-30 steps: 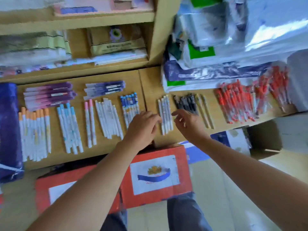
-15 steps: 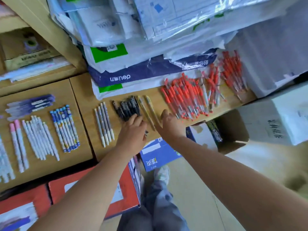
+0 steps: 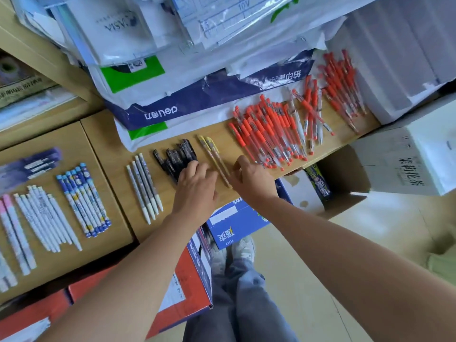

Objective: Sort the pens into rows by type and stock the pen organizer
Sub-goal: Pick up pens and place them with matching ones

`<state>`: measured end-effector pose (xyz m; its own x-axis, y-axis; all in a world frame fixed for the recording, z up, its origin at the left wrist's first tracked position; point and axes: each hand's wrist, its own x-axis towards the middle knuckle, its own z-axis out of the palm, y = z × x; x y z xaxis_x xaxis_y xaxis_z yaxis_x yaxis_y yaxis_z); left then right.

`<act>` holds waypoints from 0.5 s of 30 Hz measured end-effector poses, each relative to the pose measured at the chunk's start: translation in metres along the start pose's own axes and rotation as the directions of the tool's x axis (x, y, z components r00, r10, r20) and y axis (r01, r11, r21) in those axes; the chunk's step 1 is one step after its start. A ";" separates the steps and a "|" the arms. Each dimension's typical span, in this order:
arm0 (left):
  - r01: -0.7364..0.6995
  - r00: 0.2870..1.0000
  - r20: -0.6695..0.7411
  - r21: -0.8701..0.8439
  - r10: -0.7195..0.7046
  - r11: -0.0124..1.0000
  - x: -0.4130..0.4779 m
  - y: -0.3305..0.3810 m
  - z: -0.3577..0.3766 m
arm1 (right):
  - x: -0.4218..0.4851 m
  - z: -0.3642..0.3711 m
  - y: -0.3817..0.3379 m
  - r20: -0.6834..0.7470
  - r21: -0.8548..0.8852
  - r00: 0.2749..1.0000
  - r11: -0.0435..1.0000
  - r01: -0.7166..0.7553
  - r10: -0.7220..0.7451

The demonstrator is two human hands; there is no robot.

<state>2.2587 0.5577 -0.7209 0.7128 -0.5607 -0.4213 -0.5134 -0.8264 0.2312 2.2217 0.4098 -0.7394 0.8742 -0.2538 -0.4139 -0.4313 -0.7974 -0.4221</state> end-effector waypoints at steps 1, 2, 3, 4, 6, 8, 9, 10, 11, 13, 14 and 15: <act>-0.002 1.000 0.009 0.002 0.002 1.000 0.001 0.001 -0.001 | -0.001 -0.005 0.004 -0.007 0.014 1.000 1.000 -0.005 0.005; -0.008 1.000 0.017 0.007 0.008 1.000 0.003 0.003 -0.002 | -0.001 -0.011 0.009 -0.018 0.025 1.000 1.000 -0.011 0.011; -0.015 1.000 0.023 0.008 0.015 1.000 0.004 0.005 -0.003 | 0.000 -0.018 0.015 -0.034 0.037 0.999 0.999 -0.020 0.022; -0.020 1.000 0.025 0.003 0.020 1.000 0.006 0.007 -0.005 | 0.001 -0.026 0.023 -0.054 0.049 0.998 0.998 -0.032 0.034; -0.004 1.000 0.015 -0.015 0.005 1.000 0.010 0.013 -0.010 | 0.004 -0.043 0.039 -0.091 0.073 0.994 0.996 -0.058 0.064; 0.026 0.999 -0.019 -0.021 -0.026 0.999 0.015 0.021 -0.015 | 0.011 -0.060 0.058 -0.134 0.082 0.985 0.992 -0.097 0.107; 0.037 0.998 -0.045 -0.022 -0.038 0.999 0.018 0.026 -0.017 | 0.016 -0.067 0.068 -0.159 0.068 0.978 0.990 -0.125 0.135; 0.042 0.996 -0.073 -0.029 -0.044 0.999 0.022 0.030 -0.020 | 0.022 -0.072 0.078 -0.184 0.045 0.970 0.987 -0.154 0.160; 0.041 0.994 -0.101 -0.046 -0.045 0.998 0.027 0.036 -0.022 | 0.028 -0.077 0.088 -0.208 0.026 0.961 0.983 -0.180 0.181; 0.025 0.990 -0.137 -0.089 -0.037 0.996 0.039 0.047 -0.024 | 0.041 -0.086 0.104 -0.227 0.011 0.950 0.976 -0.216 0.213; 0.020 0.989 -0.144 -0.115 -0.037 0.993 0.045 0.054 -0.025 | 0.048 -0.089 0.111 -0.218 0.007 0.951 0.975 -0.223 0.219; 0.016 0.989 -0.146 -0.141 -0.037 0.990 0.052 0.062 -0.025 | 0.055 -0.091 0.117 -0.204 0.001 0.954 0.974 -0.226 0.221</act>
<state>2.2762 0.4763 -0.7064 0.7935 -0.5313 -0.2969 -0.4291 -0.8343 0.3461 2.2399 0.2529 -0.7377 0.7838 -0.5299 -0.3238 -0.6177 -0.7187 -0.3191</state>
